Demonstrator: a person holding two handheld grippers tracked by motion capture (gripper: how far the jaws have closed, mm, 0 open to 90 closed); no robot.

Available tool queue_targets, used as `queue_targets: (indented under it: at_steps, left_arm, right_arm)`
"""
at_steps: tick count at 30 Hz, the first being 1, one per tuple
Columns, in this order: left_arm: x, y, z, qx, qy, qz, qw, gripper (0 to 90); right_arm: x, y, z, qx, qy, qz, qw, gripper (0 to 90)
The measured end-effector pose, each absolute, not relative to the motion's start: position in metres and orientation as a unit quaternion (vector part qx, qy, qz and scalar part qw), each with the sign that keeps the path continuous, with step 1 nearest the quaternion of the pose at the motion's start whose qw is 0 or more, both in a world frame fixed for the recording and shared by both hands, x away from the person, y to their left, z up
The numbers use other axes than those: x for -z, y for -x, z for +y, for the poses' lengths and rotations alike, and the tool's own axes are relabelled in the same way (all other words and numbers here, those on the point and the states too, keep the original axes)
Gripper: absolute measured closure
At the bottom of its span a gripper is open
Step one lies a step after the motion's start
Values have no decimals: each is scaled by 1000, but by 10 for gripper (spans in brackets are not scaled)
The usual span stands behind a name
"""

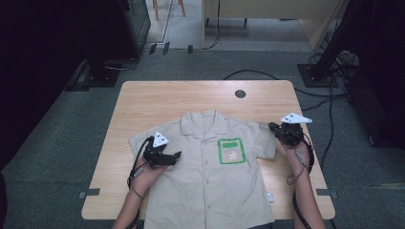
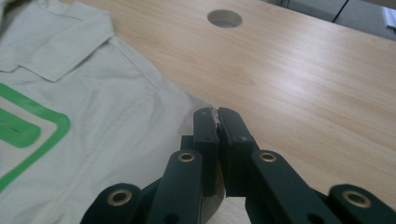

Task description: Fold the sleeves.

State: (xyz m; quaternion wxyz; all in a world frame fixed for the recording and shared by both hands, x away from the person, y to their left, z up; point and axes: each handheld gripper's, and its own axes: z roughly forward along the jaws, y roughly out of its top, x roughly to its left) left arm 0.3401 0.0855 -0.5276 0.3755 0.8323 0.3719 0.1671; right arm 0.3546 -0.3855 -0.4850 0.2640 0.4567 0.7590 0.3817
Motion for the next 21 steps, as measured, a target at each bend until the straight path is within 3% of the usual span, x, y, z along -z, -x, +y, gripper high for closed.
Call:
queue_targets:
  at_steps: [21]
  left_arm:
    - [528,-340,86,-168,-832,373,375,198]
  right_arm:
    - [469,-349,-340,-390,-411,782,260,862]
